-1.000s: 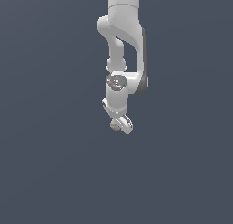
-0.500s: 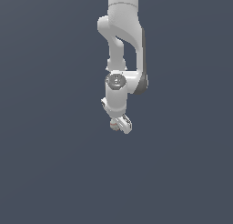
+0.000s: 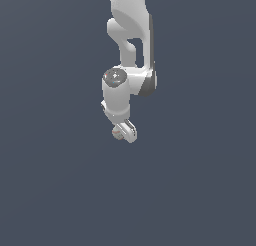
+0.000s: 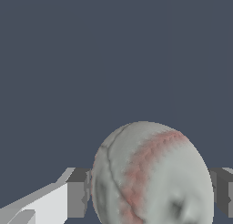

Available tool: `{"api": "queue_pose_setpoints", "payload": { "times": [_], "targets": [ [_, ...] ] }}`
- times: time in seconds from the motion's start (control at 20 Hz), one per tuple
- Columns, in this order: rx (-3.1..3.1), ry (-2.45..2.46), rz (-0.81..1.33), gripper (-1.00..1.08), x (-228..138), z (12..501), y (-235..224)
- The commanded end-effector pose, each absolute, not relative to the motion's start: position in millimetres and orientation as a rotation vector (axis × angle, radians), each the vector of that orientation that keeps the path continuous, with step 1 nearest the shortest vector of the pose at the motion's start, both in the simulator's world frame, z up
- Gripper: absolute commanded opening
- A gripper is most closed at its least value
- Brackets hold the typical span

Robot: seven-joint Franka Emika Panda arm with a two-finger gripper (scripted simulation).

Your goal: Pick up the object and move it to a goal position.

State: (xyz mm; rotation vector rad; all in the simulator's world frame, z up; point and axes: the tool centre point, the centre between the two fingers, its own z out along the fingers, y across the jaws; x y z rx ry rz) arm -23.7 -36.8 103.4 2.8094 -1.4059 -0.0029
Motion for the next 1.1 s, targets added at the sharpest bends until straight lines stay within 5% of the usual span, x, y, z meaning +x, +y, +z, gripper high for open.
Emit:
{"api": "queue_pose_setpoints", "payload": {
  "times": [0.0, 1.05],
  "targets": [
    [2.81, -1.408, 0.001, -1.0, -20.2, 125.4, -52.0],
    [2.809, -1.407, 0.0, -1.0, 13.8, 318.2, -188.6]
  ]
}}
